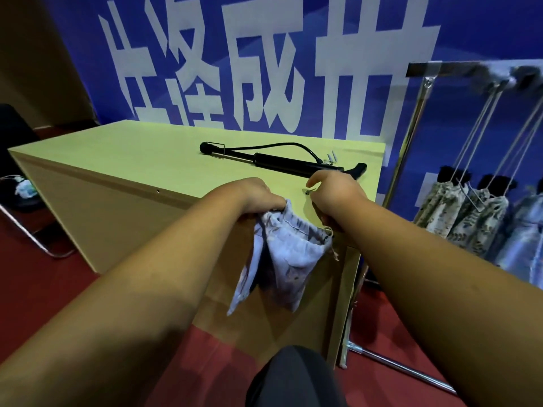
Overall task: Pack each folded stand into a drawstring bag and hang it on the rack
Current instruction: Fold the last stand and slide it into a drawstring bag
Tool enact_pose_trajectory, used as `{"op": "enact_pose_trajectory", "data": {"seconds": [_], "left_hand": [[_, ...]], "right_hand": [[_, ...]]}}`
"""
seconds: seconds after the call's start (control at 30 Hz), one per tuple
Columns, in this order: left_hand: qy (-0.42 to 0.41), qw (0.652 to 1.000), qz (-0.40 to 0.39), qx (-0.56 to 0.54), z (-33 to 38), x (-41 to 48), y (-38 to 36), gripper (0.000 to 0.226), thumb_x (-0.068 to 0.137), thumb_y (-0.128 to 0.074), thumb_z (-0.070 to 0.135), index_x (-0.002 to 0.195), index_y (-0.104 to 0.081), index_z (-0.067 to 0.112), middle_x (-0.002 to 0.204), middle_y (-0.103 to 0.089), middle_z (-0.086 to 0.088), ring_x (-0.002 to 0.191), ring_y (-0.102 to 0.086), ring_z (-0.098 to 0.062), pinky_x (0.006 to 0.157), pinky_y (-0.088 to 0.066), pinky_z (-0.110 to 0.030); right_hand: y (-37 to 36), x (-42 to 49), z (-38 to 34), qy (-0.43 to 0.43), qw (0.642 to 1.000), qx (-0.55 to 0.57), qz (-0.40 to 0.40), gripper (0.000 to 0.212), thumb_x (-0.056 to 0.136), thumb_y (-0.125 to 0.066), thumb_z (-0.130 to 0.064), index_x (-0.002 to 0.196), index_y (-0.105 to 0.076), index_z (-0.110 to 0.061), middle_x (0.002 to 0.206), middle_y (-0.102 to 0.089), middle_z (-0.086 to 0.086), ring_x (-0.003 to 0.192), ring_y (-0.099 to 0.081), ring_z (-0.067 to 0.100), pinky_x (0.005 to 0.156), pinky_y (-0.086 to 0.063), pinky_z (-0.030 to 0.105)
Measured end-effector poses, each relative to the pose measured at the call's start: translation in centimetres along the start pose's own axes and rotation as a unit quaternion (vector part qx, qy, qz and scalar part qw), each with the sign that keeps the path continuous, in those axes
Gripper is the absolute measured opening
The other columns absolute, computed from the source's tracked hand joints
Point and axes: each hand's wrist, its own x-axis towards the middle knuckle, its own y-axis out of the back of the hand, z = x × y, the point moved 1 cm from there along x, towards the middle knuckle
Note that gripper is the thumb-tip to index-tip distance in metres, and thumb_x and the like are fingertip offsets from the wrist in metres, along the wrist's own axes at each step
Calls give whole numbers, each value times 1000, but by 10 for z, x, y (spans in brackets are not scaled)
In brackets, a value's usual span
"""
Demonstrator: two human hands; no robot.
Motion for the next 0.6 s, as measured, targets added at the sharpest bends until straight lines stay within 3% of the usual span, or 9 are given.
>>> {"op": "enact_pose_trajectory", "data": {"seconds": [0.07,0.17,0.23,0.3,0.4,0.53,0.6], "left_hand": [[13,1000,-11,7,1,2,1,52,82,-62,64,87,-70,14,88,-67,-7,71,-57,-27,67,-44,-33],[25,1000,-15,6,2,4,1,55,80,-61,67,92,-72,15,92,-69,-8,73,-60,-27,69,-46,-34],[28,1000,-2,-8,2,4,-1,55,83,-62,66,94,-73,13,93,-69,-8,74,-60,-27,69,-46,-33],[30,999,11,-18,2,4,-6,54,85,-62,64,95,-73,12,91,-69,-8,74,-61,-27,67,-46,-32],[35,999,32,-2,6,3,-12,53,89,-60,63,91,-69,10,88,-66,-7,74,-59,-24,62,-42,-32],[46,997,61,8,13,-3,-22,54,95,-58,61,78,-58,10,78,-56,-7,70,-53,-23,59,-35,-34],[53,995,81,-2,16,-10,-27,54,96,-59,59,81,-61,8,77,-57,-8,71,-53,-25,61,-36,-34]], "right_hand": [[-2,5,0,-14,999,46,-11,18,103,-57,-13,102,-67,-28,68,-74,9,45,-64,26,47,-54,31],[-1,10,-1,-59,992,93,-62,12,107,-58,-22,106,-70,-19,67,-67,14,53,-57,28,56,-53,37],[1,11,-3,-89,988,88,-91,26,108,-61,-30,108,-74,-8,64,-65,13,53,-55,27,63,-53,38],[0,8,-3,-82,992,52,-82,42,108,-61,-36,93,-77,-1,55,-67,10,43,-56,25,62,-55,35],[1,-2,-4,-44,998,7,-51,54,110,-59,-39,70,-71,-4,51,-67,8,38,-58,25,61,-56,33],[10,-26,-4,-4,993,111,-46,42,113,-53,-38,80,-64,-15,61,-68,12,44,-59,25,55,-53,32],[14,-43,-5,24,985,169,-38,43,114,-49,-40,90,-66,-8,64,-67,13,51,-62,26,55,-50,32]]}}
